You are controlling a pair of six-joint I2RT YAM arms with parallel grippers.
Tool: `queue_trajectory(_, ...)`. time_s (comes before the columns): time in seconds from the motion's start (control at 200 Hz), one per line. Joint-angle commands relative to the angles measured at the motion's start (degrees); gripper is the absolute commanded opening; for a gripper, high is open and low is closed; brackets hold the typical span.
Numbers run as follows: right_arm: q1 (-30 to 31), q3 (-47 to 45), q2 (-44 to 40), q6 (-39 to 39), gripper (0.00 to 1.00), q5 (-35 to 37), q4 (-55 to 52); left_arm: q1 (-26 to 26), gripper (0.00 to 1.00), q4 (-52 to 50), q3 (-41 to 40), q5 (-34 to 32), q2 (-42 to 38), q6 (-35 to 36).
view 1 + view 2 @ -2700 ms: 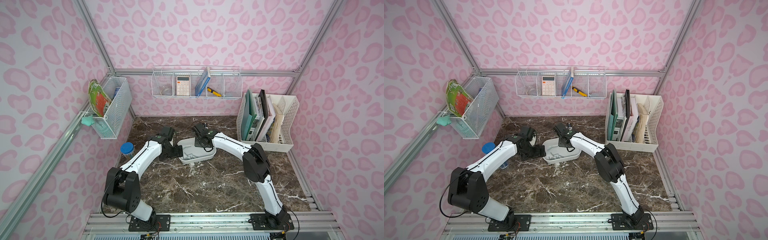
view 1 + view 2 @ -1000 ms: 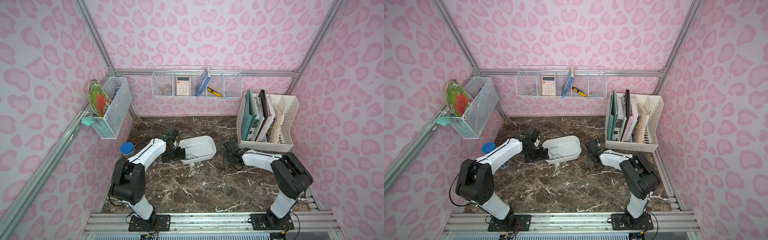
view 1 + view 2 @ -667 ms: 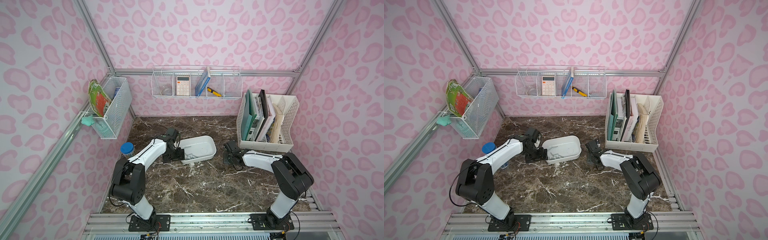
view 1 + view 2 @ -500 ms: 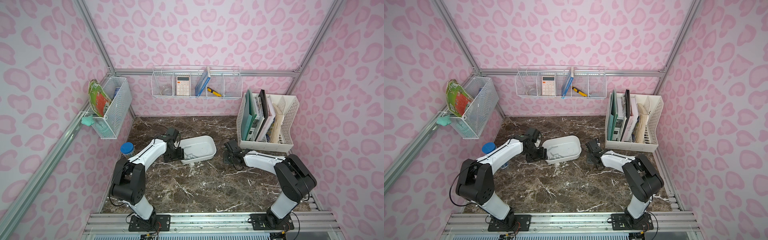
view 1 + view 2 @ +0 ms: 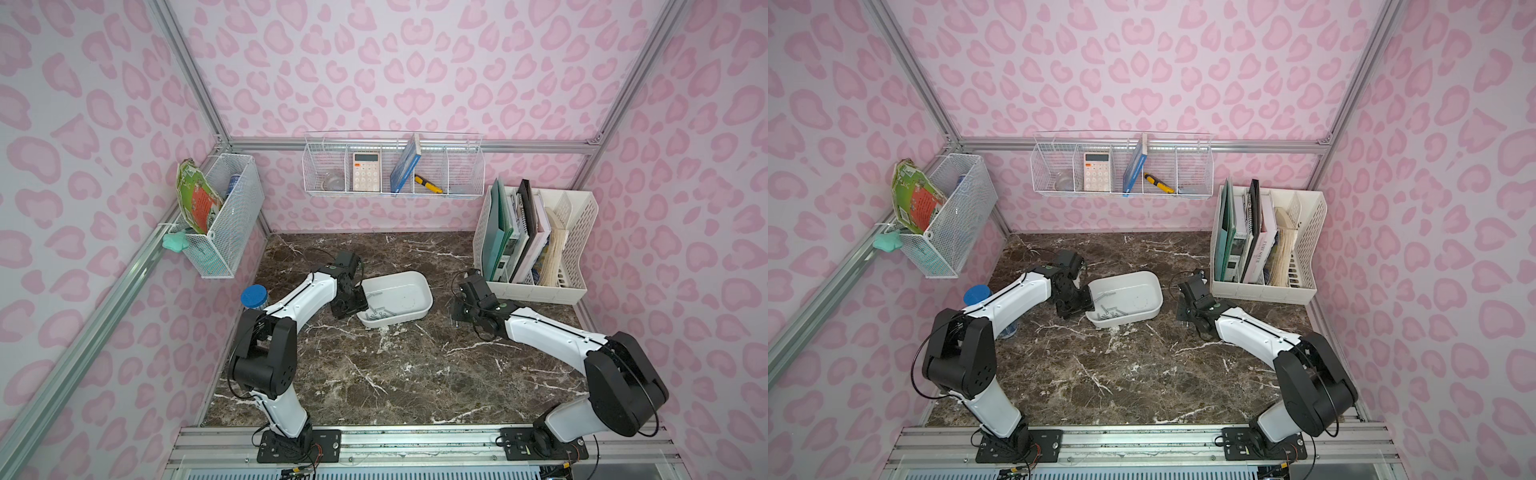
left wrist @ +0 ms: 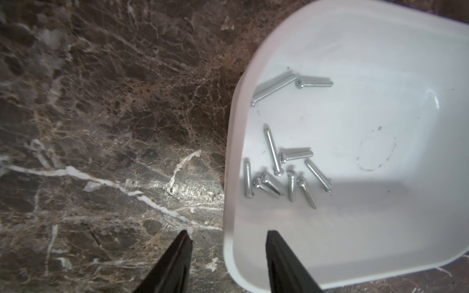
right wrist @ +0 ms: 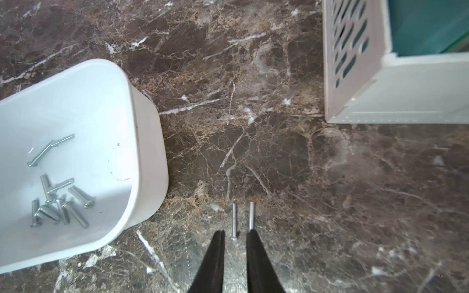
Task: Take out the screws from the storage box
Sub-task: Pick up the storage box at the center of the board.
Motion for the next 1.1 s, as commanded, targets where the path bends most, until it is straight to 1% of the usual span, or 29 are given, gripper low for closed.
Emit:
queue_trajectory(0.0, -0.07, -1.15, -2.57, -0.4, 0.21, 2.48, 0.74, 0.01, 0.51, -0.49, 0.48, -0.67, 1.48, -2.88)
queue_trajectory(0.125, -0.04, -2.31, -4.9, -0.6, 0.22, 2.94, 0.42, -0.16, 0.37, -0.43, -0.01, 0.05, 2.48, -3.68)
queue_trajectory(0.165, -0.09, -2.49, -5.54, 0.4, 0.22, 4.34, -0.31, -0.26, 0.32, -0.54, -0.12, -0.02, 2.76, -3.44)
queue_trajectory(0.3, -0.31, -4.39, -8.23, 0.69, 0.24, 7.8, 0.22, -0.34, 0.14, -2.42, 0.48, -1.81, 2.57, -2.9)
queue_trajectory(0.4, -1.49, -5.94, -10.0, -0.11, 0.26, 7.26, 2.17, -0.34, 0.0, -4.31, 1.35, -2.37, 2.93, -3.01)
queue_trajectory(0.48, -2.9, -6.77, -10.85, -0.51, 0.26, 5.66, 3.31, -0.34, 0.0, -6.85, 3.07, -3.07, 3.51, -3.6)
queue_trajectory(0.59, -5.23, -8.08, -12.48, -2.72, 0.29, -0.3, 5.86, -0.38, 0.0, -12.69, 6.45, -3.71, 3.41, -3.49)
queue_trajectory(0.65, -5.72, -9.2, -13.6, -3.16, 0.38, -1.25, 7.84, -0.34, 0.0, -16.22, 8.19, -4.66, 2.67, -2.99)
queue_trajectory(0.725, -5.96, -10.35, -14.79, -3.97, 0.56, -1.86, 10.3, -0.38, 0.0, -23.31, 11.36, -7.56, 1.77, -3.78)
queue_trajectory(0.785, -6.07, -10.84, -15.29, -3.9, 0.7, -0.15, 11.17, -0.34, 0.0, -29.26, 14.9, -10.04, 1.66, -3.9)
queue_trajectory(0.805, -6.02, -10.84, -15.34, -3.62, 0.78, 0.46, 11.15, -0.36, 0.0, -31.33, 15.83, -10.7, 1.65, -3.77)
queue_trajectory(0.84, -6.09, -10.71, -15.3, -3.63, 0.96, 1.14, 11.23, -0.38, 0.0, -34.02, 17.09, -11.37, 1.55, -3.43)
queue_trajectory(0.85, -6.07, -10.57, -15.23, -3.58, 0.99, 1.47, 11.23, -0.35, 0.0, -34.52, 17.43, -11.49, 1.49, -3.41)
queue_trajectory(0.89, -6.11, -10.2, -14.89, -3.02, 1.0, 2.78, 11.0, -0.34, 0.0, -36.94, 18.3, -12.05, 0.93, -3.28)
queue_trajectory(0.99, -6.32, -9.31, -13.76, -2.91, 1.0, 5.52, 11.01, -0.35, 0.0, -39.09, 18.79, -12.06, -1.8, -3.55)
queue_trajectory(1.055, -6.96, -8.94, -12.83, -3.18, 1.0, 4.83, 11.69, -0.34, 0.0, -40.02, 19.18, -11.84, -2.99, -3.58)
queue_trajectory(1.095, -7.47, -9.07, -12.37, -3.55, 1.0, 2.86, 12.64, -0.36, 0.0, -40.3, 19.26, -12.06, -3.34, -3.5)
